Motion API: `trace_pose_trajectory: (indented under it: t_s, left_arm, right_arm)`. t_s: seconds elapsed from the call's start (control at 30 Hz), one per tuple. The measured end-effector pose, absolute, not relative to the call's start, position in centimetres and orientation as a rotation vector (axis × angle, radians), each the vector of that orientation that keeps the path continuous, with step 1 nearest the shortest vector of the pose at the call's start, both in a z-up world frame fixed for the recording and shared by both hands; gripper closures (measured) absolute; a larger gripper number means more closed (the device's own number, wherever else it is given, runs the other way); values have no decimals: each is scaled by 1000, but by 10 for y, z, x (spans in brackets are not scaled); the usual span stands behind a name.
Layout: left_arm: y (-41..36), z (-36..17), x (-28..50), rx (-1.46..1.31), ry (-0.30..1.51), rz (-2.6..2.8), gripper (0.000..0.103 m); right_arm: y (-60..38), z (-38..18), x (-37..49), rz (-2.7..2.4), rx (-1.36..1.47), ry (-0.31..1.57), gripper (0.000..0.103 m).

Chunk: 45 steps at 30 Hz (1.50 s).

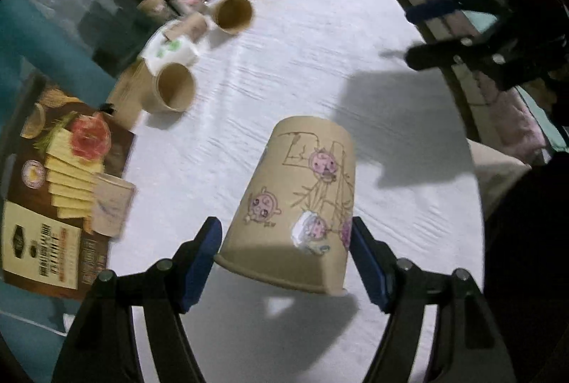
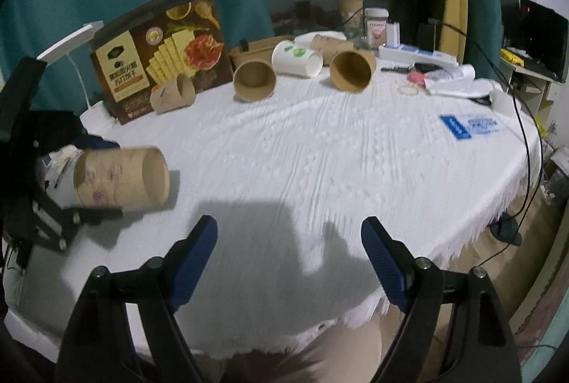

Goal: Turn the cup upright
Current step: 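Close the left gripper on the drawn brown cup and lift it, then carry the drawn cup with the left gripper toward the right gripper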

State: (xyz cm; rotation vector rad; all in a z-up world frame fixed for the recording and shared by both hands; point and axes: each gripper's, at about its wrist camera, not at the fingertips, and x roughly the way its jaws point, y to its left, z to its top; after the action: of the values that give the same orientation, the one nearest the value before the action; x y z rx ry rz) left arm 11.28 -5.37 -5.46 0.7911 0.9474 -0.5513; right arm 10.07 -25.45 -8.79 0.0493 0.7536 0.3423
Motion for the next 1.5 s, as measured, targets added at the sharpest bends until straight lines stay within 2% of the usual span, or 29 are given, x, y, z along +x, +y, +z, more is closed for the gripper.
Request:
trace_pose_trajectory:
  t_s: [0.2,0.5,0.7,0.83,1.13,1.33,1.5]
  left_arm:
    - [-63,-79,107,891,985,-517,29]
    - [-60,-67,94,793,985,-551,26]
    - [-32,-33,77,564,938,-490,26]
    - [4,-16,57,338,911,-457,22]
    - [91,-33,6,-178,852,-271,22]
    - [111,-47,-2,-293,851,-220,22]
    - [119,-55,-2,-313,852,-214,22]
  right_arm:
    - [-255,-92,92,338,52,764,22]
    - [-251,-89,93,405,0,785,22]
    - [-220,-63,105,680,-243,766,22]
    - [-186,-48,107,890,-440,752,22]
    - [-88,-65,113,1134,-924,799,22]
    - [-43,-81,117,1204,-1197,861,22]
    - [-27,-92,125,1180,-1279,900,23]
